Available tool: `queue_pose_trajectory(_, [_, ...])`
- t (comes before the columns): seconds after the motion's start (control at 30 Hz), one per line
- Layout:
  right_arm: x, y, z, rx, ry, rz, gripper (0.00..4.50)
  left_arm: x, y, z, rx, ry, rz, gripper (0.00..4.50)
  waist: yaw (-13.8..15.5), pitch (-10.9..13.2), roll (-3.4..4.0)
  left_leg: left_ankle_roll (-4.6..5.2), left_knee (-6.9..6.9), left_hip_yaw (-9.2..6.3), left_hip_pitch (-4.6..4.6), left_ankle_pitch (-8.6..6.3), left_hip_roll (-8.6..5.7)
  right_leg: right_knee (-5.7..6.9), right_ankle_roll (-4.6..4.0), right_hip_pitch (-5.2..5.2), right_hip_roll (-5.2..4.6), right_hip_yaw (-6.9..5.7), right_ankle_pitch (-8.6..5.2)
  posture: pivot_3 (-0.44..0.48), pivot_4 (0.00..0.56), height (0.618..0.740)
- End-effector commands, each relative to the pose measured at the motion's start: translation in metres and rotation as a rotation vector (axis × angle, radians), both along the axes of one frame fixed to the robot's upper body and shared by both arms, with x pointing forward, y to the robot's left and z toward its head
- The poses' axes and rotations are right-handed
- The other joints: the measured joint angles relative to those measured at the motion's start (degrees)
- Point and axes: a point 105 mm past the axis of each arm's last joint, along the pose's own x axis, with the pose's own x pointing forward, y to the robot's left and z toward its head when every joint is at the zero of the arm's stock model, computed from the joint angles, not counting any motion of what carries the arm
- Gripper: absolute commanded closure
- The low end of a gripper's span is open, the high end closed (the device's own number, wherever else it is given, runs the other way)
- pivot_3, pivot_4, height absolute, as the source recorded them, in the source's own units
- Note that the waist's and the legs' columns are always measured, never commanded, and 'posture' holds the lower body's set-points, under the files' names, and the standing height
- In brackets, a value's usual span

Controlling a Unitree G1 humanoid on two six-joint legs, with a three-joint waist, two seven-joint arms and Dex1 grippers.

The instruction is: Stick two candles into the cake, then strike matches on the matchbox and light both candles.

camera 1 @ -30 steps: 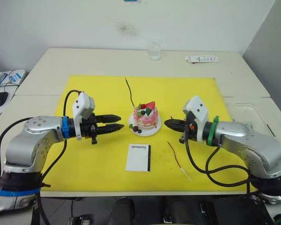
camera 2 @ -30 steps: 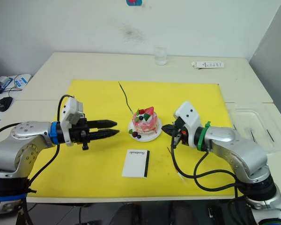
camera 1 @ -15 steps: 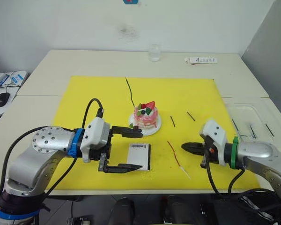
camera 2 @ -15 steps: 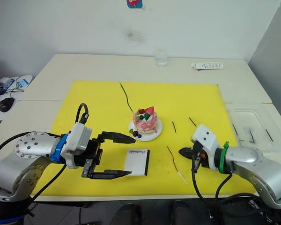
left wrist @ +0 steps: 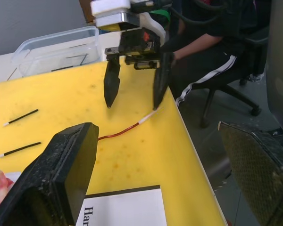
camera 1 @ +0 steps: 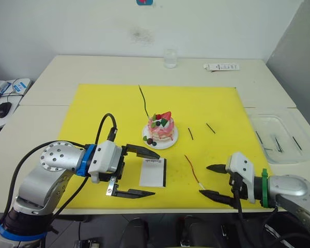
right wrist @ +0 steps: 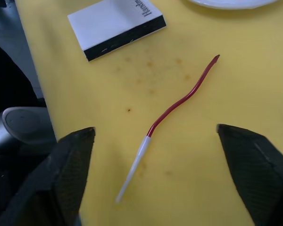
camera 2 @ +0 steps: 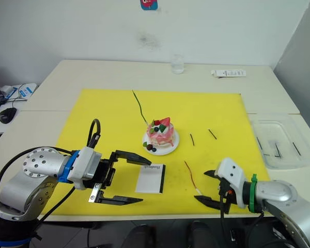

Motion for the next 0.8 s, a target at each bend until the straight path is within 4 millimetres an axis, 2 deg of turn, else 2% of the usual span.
queue_pose_trajectory(0.03, [0.002, 0.005, -0.003, -0.002, -0.061, 0.011, 0.04, -0.002, -0.003, 0.005, -0.004, -0.032, -0.013, 0.0, 0.0, 0.0, 0.0, 0.0, 0.0, 0.01, 0.01, 0.0, 0.0, 0.0, 0.0, 0.0, 0.0, 0.01, 0.0, 0.0, 0.15, 0.74])
queue_pose_trajectory(0.13, [-0.002, 0.005, -0.013, -0.011, -0.047, 0.013, 0.04, -0.002, -0.003, 0.005, -0.006, -0.032, -0.011, 0.0, 0.0, 0.0, 0.0, 0.0, 0.0, 0.0, 0.03, 0.0, 0.0, 0.01, 0.0, 0.01, 0.0, 0.0, 0.0, 0.0, 0.15, 0.74])
queue_pose_trajectory(0.27, [0.004, -0.001, -0.024, -0.05, -0.074, -0.026, 0.04, -0.004, -0.005, 0.005, -0.011, -0.032, -0.01, 0.0, 0.0, 0.0, -0.02, 0.0, 0.0, 0.0, 0.06, 0.0, 0.0, 0.01, 0.0, 0.05, 0.0, 0.0, 0.0, 0.0, 0.15, 0.74])
queue_pose_trajectory(0.3, [0.005, -0.001, -0.025, -0.058, -0.079, -0.026, 0.19, -0.004, -0.005, 0.005, -0.011, -0.031, -0.009, 0.0, 0.0, 0.0, -0.04, 0.0, 0.0, 0.01, 0.09, 0.0, 0.0, 0.01, 0.0, 0.08, 0.0, 0.01, 0.0, 0.0, 0.15, 0.74])
queue_pose_trajectory(0.37, [0.007, -0.002, -0.027, -0.063, -0.089, -0.039, 0.6, -0.004, -0.005, 0.005, -0.012, -0.031, -0.007, 0.0, 0.0, 0.0, -0.04, 0.0, 0.0, 0.01, 0.14, 0.0, 0.0, 0.01, 0.0, 0.12, 0.0, 0.0, 0.0, 0.0, 0.15, 0.74])
queue_pose_trajectory(0.73, [0.013, -0.007, -0.023, -0.071, -0.112, -0.053, 4.25, -0.003, -0.007, 0.005, -0.021, -0.031, 0.0, 0.0, 0.0, 0.0, -0.06, -0.01, -0.01, 0.02, 0.25, 0.0, 0.0, 0.02, 0.01, 0.2, 0.0, 0.02, 0.0, 0.0, 0.15, 0.74])
queue_pose_trajectory(0.77, [0.014, -0.007, -0.022, -0.071, -0.114, -0.054, 4.48, -0.002, -0.007, 0.005, -0.023, -0.032, 0.0, 0.0, 0.0, 0.0, -0.06, -0.01, -0.01, 0.02, 0.25, 0.0, 0.0, 0.02, 0.01, 0.2, 0.0, 0.02, 0.0, 0.0, 0.15, 0.74])
queue_pose_trajectory(0.8, [0.016, -0.009, -0.02, -0.072, -0.117, -0.055, 4.48, -0.002, -0.008, 0.005, -0.027, -0.031, 0.001, 0.0, 0.0, 0.0, -0.06, -0.01, -0.01, 0.01, 0.25, 0.0, 0.0, 0.02, 0.01, 0.2, 0.0, 0.02, 0.0, 0.0, 0.15, 0.74])
